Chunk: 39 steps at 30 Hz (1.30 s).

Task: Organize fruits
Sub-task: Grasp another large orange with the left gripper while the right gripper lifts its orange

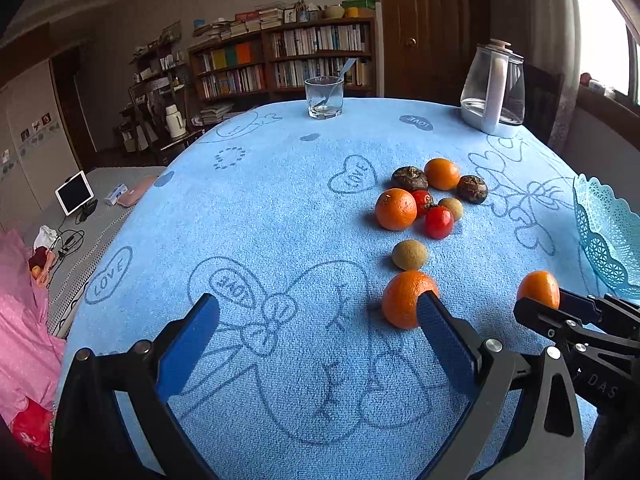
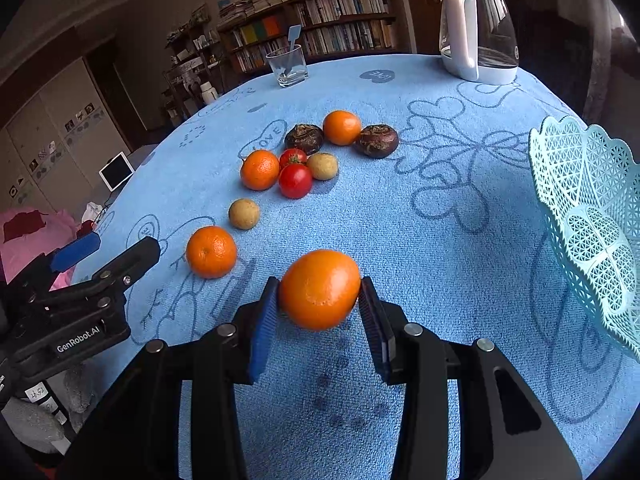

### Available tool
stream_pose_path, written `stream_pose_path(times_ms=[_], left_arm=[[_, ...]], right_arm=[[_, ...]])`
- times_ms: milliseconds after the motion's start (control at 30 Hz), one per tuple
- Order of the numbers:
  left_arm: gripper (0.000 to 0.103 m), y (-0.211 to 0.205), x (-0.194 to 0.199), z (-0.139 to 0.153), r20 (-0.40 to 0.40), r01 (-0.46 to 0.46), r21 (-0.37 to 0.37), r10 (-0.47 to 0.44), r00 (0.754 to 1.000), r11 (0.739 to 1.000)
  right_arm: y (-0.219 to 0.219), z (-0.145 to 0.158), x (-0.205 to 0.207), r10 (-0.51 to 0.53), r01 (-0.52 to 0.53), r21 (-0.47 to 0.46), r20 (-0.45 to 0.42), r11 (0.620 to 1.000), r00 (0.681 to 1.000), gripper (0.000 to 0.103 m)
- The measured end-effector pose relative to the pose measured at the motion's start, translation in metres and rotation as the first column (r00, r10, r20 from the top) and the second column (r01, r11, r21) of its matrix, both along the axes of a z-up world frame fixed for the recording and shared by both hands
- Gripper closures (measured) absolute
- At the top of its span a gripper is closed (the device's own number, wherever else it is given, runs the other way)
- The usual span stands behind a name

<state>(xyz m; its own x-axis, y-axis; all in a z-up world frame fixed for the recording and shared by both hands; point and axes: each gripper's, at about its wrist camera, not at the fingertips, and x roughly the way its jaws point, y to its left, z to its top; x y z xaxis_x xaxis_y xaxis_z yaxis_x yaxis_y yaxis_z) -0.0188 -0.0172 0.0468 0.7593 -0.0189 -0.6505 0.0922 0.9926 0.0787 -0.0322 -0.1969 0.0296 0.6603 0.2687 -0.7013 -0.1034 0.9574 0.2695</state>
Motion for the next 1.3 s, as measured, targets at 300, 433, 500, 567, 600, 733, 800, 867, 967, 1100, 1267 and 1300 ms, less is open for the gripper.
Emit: stream_pose_path(times_ms=[300, 433, 500, 567, 600, 733, 800, 867, 967, 1100, 1267, 1300], left_arm=[[0.005, -0.02, 0.013, -0.009, -0.031, 0.053, -0.01, -0.053, 0.998, 0.999], [0.005, -0.028, 0.02, -0.017, -0.054, 0.08, -0.012, -0.081, 0.995, 0.997], [0.006, -0.031, 0.024, -0.02, -0.069, 0.094, -0.013, -0.094, 0.993, 0.996], [0.009, -0.033, 0.028, -0.023, -0.083, 0.108, -0.02, -0.109, 0.99, 0.994], [0.011, -0.034, 0.03, -0.024, -0.089, 0.114, -0.023, -0.116, 0.989, 0.993], [0.02, -0.035, 0.037, -0.029, -0.118, 0.129, -0.041, -0.133, 0.984, 0.991], [0.027, -0.034, 0.04, -0.031, -0.136, 0.134, -0.058, -0.141, 0.981, 0.989], [0.035, -0.033, 0.042, -0.033, -0.152, 0.138, -0.075, -0.148, 0.977, 0.988], [0.046, -0.031, 0.042, -0.034, -0.162, 0.149, -0.104, -0.165, 0.973, 0.983], [0.053, -0.033, 0.039, -0.032, -0.152, 0.16, -0.103, -0.175, 0.973, 0.982], [0.063, -0.033, 0.036, -0.029, -0.146, 0.166, -0.12, -0.183, 0.972, 0.979], [0.063, -0.033, 0.035, -0.028, -0.146, 0.164, -0.122, -0.181, 0.973, 0.979]], right_arm=[[-0.016, 0.016, -0.004, -0.042, 0.041, 0.022, 0.039, 0.999, 0.998, 0.061], [-0.021, 0.018, -0.004, -0.054, 0.053, 0.023, 0.04, 0.998, 0.998, 0.061], [-0.022, 0.018, -0.004, -0.057, 0.056, 0.021, 0.041, 0.998, 0.998, 0.061], [-0.023, 0.019, -0.005, -0.06, 0.059, 0.021, 0.042, 0.998, 0.997, 0.061], [-0.023, 0.02, -0.005, -0.062, 0.061, 0.019, 0.042, 0.998, 0.997, 0.061], [-0.026, 0.021, -0.005, -0.068, 0.067, 0.024, 0.045, 0.997, 0.997, 0.061], [-0.027, 0.022, -0.006, -0.071, 0.07, 0.029, 0.048, 0.997, 0.996, 0.061], [-0.029, 0.023, -0.006, -0.075, 0.073, 0.032, 0.051, 0.997, 0.996, 0.061], [-0.031, 0.025, -0.007, -0.08, 0.078, 0.038, 0.055, 0.996, 0.995, 0.061], [-0.033, 0.028, -0.009, -0.087, 0.084, 0.043, 0.065, 0.996, 0.994, 0.061], [-0.04, 0.036, -0.012, -0.102, 0.097, 0.057, 0.086, 0.994, 0.991, 0.061], [-0.043, 0.038, -0.012, -0.109, 0.103, 0.062, 0.091, 0.993, 0.99, 0.061]])
